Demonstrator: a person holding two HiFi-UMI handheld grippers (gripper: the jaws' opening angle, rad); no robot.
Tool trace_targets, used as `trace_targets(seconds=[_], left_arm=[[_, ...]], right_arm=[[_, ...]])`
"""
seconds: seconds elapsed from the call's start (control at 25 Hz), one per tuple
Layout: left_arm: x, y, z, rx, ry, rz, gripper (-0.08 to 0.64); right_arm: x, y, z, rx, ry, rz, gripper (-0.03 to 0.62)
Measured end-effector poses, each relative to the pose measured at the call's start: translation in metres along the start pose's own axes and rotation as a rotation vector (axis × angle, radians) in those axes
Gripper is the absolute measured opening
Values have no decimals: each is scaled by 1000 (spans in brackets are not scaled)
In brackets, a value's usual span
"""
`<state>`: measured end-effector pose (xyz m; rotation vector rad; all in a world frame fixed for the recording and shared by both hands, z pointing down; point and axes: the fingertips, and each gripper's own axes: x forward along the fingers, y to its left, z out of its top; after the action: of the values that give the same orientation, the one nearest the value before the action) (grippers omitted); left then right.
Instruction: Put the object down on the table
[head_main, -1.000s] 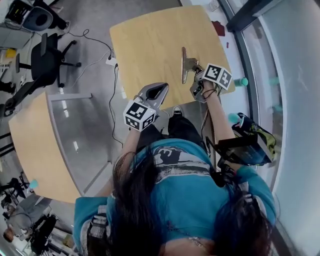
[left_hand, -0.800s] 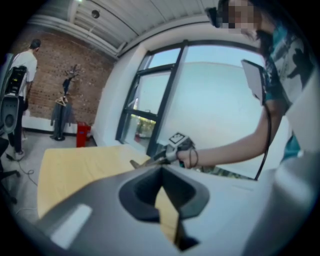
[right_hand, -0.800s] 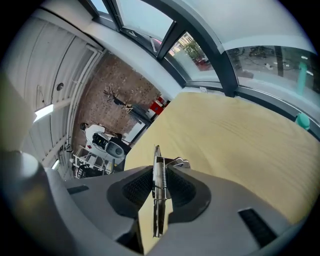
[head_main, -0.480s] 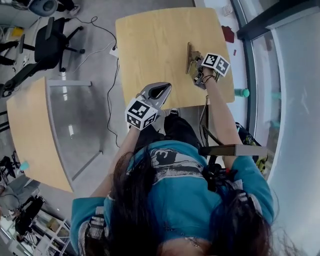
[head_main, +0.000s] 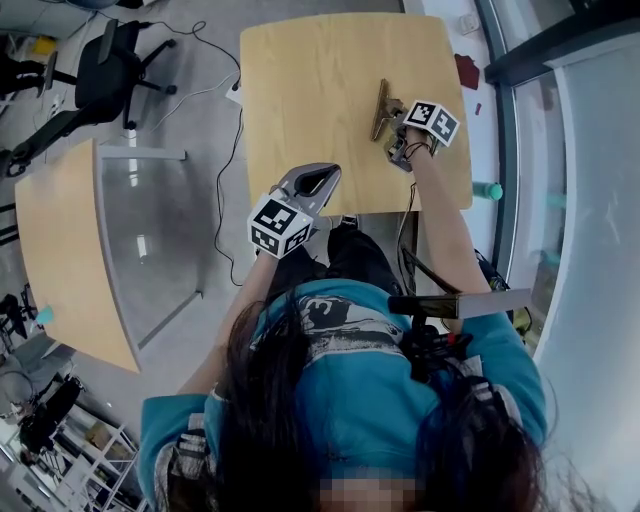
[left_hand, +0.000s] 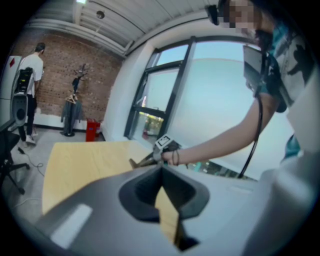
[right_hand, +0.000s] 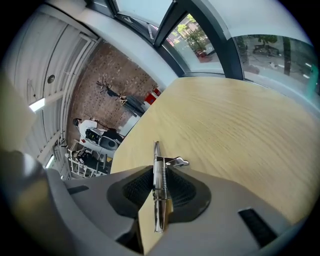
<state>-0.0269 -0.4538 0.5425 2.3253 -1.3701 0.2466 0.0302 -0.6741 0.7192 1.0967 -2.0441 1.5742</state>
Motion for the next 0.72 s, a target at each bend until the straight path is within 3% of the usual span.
trace_targets(seconds=[0.32, 0.52, 0.72], left_arm=[[-5, 0, -4, 7, 5, 2, 2], [-17, 5, -4, 7, 0, 13, 2], [-27, 4, 0, 9, -17, 11, 2]], right_arm=[[2, -6, -7, 9, 12, 45, 92], [-5, 5, -13, 12, 13, 63, 134], [-32, -2, -20, 5, -63, -29, 137]])
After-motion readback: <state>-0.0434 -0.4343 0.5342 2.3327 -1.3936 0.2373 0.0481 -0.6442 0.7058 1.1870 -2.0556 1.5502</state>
